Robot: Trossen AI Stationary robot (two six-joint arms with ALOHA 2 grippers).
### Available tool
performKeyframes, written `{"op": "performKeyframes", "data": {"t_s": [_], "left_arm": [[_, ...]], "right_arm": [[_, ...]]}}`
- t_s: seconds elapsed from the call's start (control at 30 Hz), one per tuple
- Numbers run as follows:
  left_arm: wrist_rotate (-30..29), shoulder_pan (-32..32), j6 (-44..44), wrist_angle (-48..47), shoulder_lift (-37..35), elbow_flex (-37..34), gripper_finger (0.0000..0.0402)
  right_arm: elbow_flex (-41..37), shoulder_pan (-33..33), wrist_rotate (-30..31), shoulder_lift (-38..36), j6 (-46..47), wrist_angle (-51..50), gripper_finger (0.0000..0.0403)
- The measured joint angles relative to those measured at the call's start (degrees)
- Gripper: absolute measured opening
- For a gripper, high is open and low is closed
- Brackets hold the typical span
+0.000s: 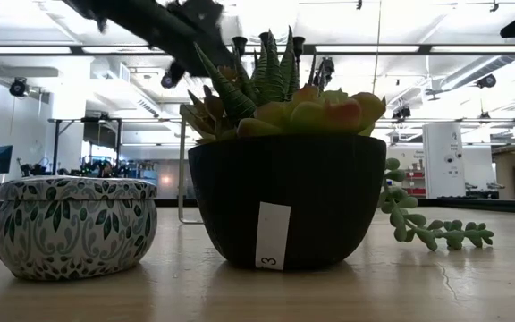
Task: Pick & Place candle stick holders
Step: Put the left pink candle holder on the shelf
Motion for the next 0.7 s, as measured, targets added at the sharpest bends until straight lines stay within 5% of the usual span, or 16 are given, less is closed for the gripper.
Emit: {"op": "performKeyframes", "data": {"t_s": [0.37,0.57,0.7], "left_arm": [[22.6,-3.9,-6.8,-41.9,-21.5,4.2,0.0135],[27.0,-8.3,-11.2,-77.6,-22.7,16.6,0.0135],[29.4,-14.9,-14.6,-91.9,-20.7,21.7,0.0135]], "right_arm": [[0.0,0.0,0.0,0.0,0.0,0.0,0.0008],[0.0,0.0,0.0,0.0,0.0,0.0,0.0008],[0.0,0.0,0.0,0.0,0.0,0.0,0.0008]]}}
